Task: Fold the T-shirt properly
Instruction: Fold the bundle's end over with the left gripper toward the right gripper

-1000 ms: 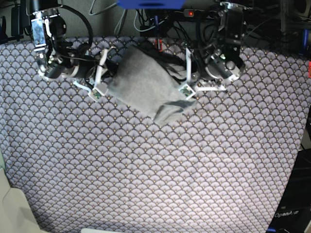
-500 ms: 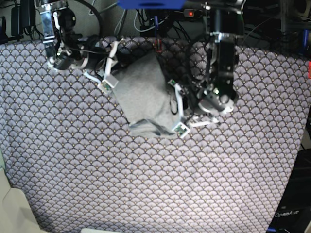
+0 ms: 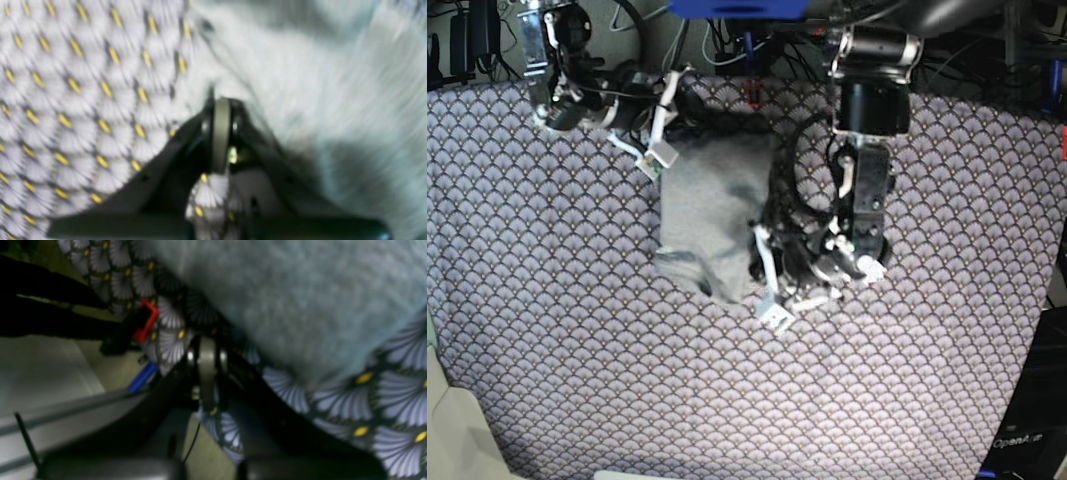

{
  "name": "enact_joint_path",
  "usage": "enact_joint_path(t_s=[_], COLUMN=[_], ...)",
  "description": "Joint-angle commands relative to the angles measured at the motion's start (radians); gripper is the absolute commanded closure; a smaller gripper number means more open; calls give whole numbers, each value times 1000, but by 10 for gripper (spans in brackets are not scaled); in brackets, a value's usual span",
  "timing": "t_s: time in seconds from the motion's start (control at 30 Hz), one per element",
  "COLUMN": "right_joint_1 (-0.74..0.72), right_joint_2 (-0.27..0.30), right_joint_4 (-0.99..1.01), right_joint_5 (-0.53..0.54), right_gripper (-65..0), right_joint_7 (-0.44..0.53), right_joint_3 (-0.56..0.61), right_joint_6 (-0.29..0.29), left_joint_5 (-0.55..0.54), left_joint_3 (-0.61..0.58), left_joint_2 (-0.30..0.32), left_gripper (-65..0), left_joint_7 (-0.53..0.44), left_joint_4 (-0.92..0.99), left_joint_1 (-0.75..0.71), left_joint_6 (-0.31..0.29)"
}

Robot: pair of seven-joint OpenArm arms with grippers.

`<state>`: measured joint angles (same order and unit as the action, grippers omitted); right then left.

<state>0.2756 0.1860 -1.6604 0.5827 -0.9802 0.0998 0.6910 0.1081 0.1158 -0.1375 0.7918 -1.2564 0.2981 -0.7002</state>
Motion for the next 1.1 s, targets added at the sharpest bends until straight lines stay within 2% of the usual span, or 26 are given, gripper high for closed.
enact_joint_path(t_s=[0.0, 0.1, 0.2, 0.37, 0.5, 0.63, 0.77, 0.87, 1.07], right_joint_1=[-6, -8, -16, -19, -48, -91, -112, -109, -78], right_joint_2=[13, 31, 57, 103, 152, 183, 175, 132, 106], right_joint_4=[-14, -14, -17, -19, -17, -13, -17, -19, -19], right_joint_5=[21, 21, 21, 21, 23, 23, 23, 23, 23], right_gripper=[-3, -3, -3, -3, -3, -3, -3, -3, -3], right_joint_7=[17, 17, 19, 19, 19, 19, 14, 7, 19], right_joint_3=[-1, -7, -25, -130, -193, -194, -193, -190, -58], right_joint_6=[7, 7, 7, 7, 7, 7, 7, 7, 7], left_joint_5=[-14, -9, -6, -5, -5, -5, -5, -5, -6], left_joint_3=[23, 72, 115, 129, 127, 132, 134, 134, 134], left_joint_2=[-3, 0, 12, 111, 186, 197, 192, 186, 184], left_gripper=[-1, -2, -2, -2, -1, -1, -1, -1, -1], left_joint_7=[-24, -7, 97, 255, 272, 274, 274, 274, 274], left_joint_4=[-46, -108, -191, -342, -401, -441, -504, -543, -544], left_joint_1=[26, 23, 2, -78, -196, -291, -357, -373, -363], left_joint_6=[2, 2, 2, 2, 2, 2, 2, 2, 2])
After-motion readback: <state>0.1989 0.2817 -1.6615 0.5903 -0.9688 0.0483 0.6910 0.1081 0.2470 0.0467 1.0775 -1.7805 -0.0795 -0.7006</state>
